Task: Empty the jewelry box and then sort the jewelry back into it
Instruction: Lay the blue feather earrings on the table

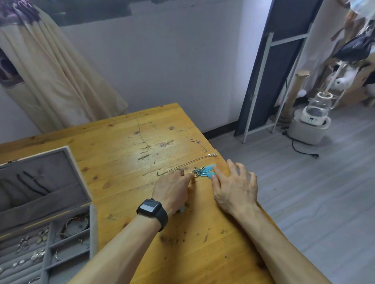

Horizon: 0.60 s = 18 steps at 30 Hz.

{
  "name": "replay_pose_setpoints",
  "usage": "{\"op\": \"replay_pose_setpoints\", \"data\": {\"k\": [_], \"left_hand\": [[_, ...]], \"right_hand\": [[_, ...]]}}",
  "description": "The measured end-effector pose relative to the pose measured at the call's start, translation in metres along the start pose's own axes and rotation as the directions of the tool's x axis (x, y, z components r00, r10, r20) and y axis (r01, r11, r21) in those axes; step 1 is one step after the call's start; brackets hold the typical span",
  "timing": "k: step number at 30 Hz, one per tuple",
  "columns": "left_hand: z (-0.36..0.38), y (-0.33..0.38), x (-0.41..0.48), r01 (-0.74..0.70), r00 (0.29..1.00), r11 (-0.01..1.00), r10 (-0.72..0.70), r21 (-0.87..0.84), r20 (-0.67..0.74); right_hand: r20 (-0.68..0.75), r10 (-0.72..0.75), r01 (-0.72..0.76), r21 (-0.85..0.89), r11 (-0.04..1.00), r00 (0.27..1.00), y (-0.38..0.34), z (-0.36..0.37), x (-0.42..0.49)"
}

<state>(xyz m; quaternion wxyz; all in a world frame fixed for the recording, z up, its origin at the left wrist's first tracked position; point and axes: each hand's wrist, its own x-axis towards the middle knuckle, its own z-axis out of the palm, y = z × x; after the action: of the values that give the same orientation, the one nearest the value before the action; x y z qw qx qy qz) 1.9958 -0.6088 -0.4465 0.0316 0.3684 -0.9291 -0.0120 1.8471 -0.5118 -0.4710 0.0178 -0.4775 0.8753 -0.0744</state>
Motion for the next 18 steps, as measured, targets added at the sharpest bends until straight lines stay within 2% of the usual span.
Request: {"op": "replay_pose_setpoints", "data": {"k": [3, 5, 7, 10, 15, 18], "left_hand": [[0.0, -0.004, 0.0, 0.0, 1.0, 1.0, 0.0, 0.002, 0.001], [0.0, -0.004, 0.0, 0.0, 1.0, 1.0, 0.0, -0.013, 0.005], [-0.001, -0.003, -0.001, -0.001, 1.0, 1.0, 0.001, -0.007, 0.01], [-0.002, -0.001, 0.0, 0.006, 1.0, 1.0, -0.006, -0.002, 0.029], [-0.006, 0.002, 0.001, 0.005, 0.999, 1.0, -0.005, 0.008, 0.043], [-0.008, 0.006, 0.004, 0.003, 0.999, 1.0, -0.004, 0.004, 0.045]], "right_hand": [[0.03, 0.046, -0.046, 0.009, 0.999, 0.999, 0.002, 0.002, 0.001], [-0.01, 0.06, -0.06, 0.049, 0.997, 0.998, -0.001, 0.0, -0.001], [-0.05, -0.009, 0.012, 0.073, 0.997, 0.999, -0.008, 0.0, -0.005], [0.01, -0.103, 0.102, 0.07, 0.992, 0.995, -0.015, 0.004, -0.006], [0.096, -0.016, 0.011, 0.057, 0.998, 0.995, -0.009, 0.004, 0.005], [0.1, -0.031, 0.026, 0.043, 0.999, 0.995, -0.004, 0.003, 0.012]]}}
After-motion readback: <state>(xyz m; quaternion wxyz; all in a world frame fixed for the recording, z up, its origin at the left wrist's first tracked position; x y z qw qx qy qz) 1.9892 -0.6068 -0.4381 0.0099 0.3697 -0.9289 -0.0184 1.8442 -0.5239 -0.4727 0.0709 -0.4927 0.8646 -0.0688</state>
